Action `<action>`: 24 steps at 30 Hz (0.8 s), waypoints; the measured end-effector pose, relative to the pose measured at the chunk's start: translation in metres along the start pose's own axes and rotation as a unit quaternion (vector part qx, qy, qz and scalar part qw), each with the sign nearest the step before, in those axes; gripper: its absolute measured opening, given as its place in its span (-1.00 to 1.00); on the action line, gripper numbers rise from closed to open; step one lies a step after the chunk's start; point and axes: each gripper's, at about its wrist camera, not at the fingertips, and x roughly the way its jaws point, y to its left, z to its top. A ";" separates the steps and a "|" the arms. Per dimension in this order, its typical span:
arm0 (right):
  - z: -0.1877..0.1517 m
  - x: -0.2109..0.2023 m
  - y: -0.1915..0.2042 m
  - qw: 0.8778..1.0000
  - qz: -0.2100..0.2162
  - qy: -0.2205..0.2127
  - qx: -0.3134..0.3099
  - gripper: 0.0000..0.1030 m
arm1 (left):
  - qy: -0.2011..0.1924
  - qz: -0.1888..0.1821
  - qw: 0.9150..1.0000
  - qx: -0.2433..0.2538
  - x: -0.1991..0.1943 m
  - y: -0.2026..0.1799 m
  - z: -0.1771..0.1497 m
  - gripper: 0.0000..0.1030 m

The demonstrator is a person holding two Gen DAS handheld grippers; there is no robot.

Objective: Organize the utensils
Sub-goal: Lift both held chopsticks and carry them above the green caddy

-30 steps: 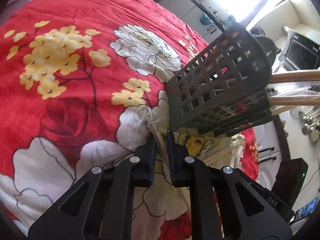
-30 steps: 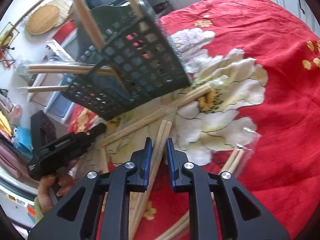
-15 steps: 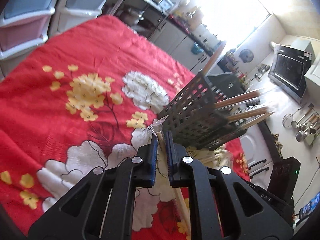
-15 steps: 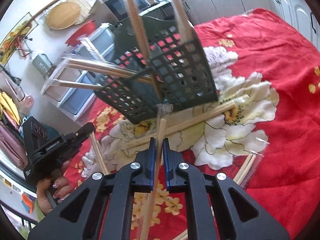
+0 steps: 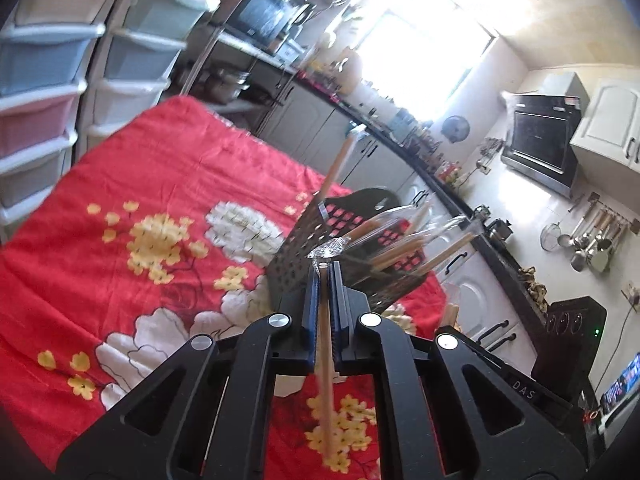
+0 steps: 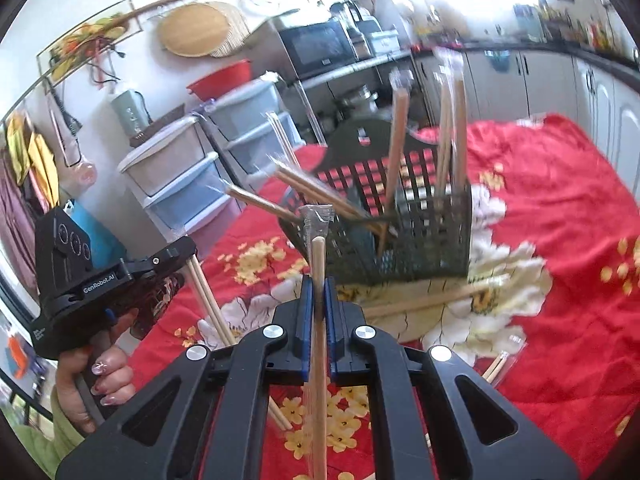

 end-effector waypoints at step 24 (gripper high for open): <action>0.027 -0.047 0.004 0.992 -0.036 -0.111 -0.049 -0.89 | -0.051 -0.035 0.994 0.095 -0.011 -0.074 0.025 -0.95</action>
